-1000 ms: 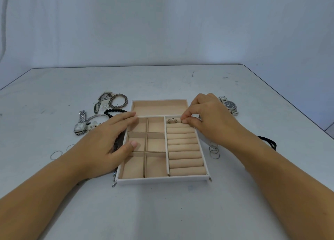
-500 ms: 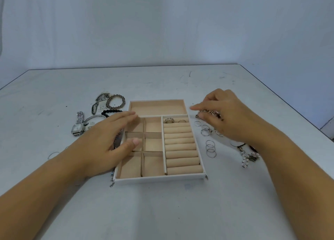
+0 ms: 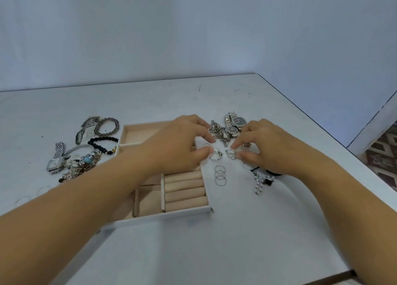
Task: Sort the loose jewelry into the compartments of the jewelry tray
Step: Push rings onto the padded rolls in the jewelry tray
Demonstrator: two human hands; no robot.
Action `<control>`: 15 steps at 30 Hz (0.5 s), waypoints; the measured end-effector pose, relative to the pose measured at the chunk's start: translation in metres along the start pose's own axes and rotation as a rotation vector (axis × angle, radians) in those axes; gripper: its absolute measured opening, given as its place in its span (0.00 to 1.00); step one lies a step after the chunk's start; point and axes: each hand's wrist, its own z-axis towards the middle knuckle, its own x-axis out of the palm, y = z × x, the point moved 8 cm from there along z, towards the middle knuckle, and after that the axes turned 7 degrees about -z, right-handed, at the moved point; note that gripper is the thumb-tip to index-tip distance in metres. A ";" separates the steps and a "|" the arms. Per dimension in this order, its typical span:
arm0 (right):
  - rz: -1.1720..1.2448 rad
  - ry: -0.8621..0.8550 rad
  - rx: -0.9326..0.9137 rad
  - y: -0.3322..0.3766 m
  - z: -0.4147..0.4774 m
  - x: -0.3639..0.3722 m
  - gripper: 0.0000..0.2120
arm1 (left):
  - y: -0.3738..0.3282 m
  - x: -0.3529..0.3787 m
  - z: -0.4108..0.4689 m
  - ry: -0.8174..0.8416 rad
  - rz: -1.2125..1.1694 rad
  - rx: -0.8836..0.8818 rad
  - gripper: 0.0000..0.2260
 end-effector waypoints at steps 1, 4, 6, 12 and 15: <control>0.006 -0.019 -0.005 0.001 -0.001 0.002 0.11 | 0.001 0.006 0.004 0.021 0.003 -0.010 0.10; 0.033 -0.069 -0.023 0.004 -0.001 0.003 0.11 | 0.006 0.020 0.012 0.076 0.025 -0.051 0.11; 0.042 -0.080 -0.034 0.005 -0.001 0.003 0.11 | 0.007 0.022 0.014 0.086 0.018 -0.065 0.12; 0.082 -0.088 -0.057 0.008 -0.005 0.003 0.10 | 0.005 0.027 0.020 0.116 0.025 -0.058 0.10; 0.118 -0.099 -0.076 0.014 -0.007 0.002 0.10 | 0.007 0.028 0.021 0.119 0.005 -0.071 0.05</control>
